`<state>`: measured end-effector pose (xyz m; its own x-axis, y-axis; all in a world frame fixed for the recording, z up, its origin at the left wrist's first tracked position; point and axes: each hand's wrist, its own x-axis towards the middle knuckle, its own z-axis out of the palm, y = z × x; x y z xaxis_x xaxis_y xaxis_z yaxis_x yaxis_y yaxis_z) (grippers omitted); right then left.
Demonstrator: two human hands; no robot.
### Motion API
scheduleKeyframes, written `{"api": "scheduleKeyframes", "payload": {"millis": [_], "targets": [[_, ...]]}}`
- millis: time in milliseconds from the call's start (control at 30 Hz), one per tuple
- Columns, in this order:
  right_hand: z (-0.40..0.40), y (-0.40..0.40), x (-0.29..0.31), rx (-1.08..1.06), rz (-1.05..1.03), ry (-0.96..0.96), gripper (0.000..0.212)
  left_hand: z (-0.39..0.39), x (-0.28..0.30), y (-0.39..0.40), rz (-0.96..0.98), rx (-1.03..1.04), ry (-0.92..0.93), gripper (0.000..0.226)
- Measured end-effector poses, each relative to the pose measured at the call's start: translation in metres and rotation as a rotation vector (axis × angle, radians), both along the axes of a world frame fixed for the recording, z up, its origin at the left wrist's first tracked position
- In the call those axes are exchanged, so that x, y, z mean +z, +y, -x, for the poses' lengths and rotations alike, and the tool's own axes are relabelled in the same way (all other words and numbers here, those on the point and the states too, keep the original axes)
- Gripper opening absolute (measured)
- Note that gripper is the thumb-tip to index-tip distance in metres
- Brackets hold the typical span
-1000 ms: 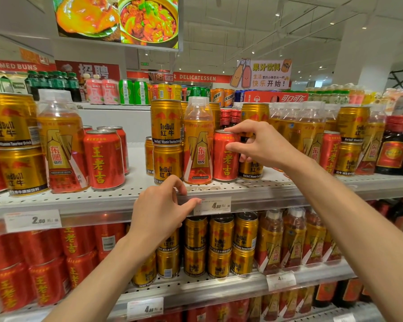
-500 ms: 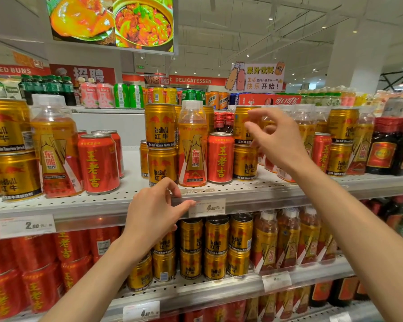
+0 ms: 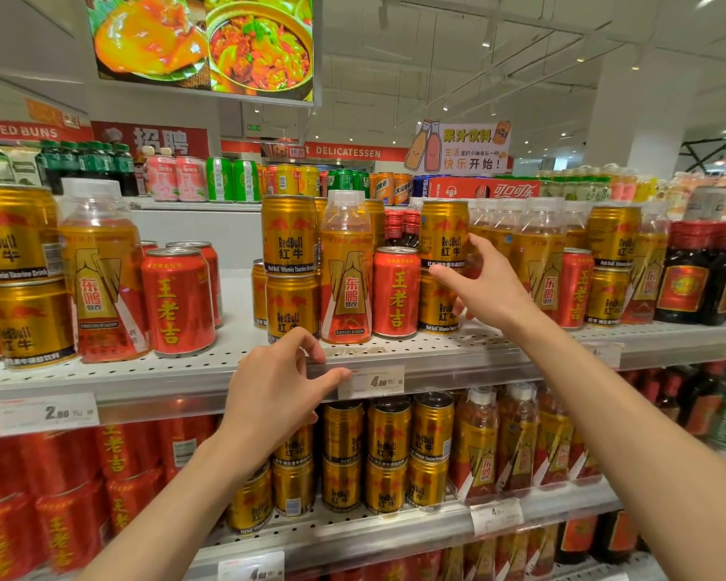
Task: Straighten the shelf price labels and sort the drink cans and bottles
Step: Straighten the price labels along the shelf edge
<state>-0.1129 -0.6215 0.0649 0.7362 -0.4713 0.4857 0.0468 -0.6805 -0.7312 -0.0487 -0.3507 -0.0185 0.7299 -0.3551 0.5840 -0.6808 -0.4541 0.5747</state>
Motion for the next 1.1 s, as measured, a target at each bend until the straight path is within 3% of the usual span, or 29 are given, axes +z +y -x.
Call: {"api": "scheduleKeyframes", "payload": {"millis": [833,1100], "targets": [[-0.003,-0.002,-0.006,0.014,-0.008,-0.033,0.083,0.0,0.0,0.0,0.044,-0.012,0.012,0.035],[0.002,0.005,-0.011,-0.02,-0.006,-0.04,0.085,0.001,-0.005,0.001,0.016,-0.002,-0.063,0.034]]}}
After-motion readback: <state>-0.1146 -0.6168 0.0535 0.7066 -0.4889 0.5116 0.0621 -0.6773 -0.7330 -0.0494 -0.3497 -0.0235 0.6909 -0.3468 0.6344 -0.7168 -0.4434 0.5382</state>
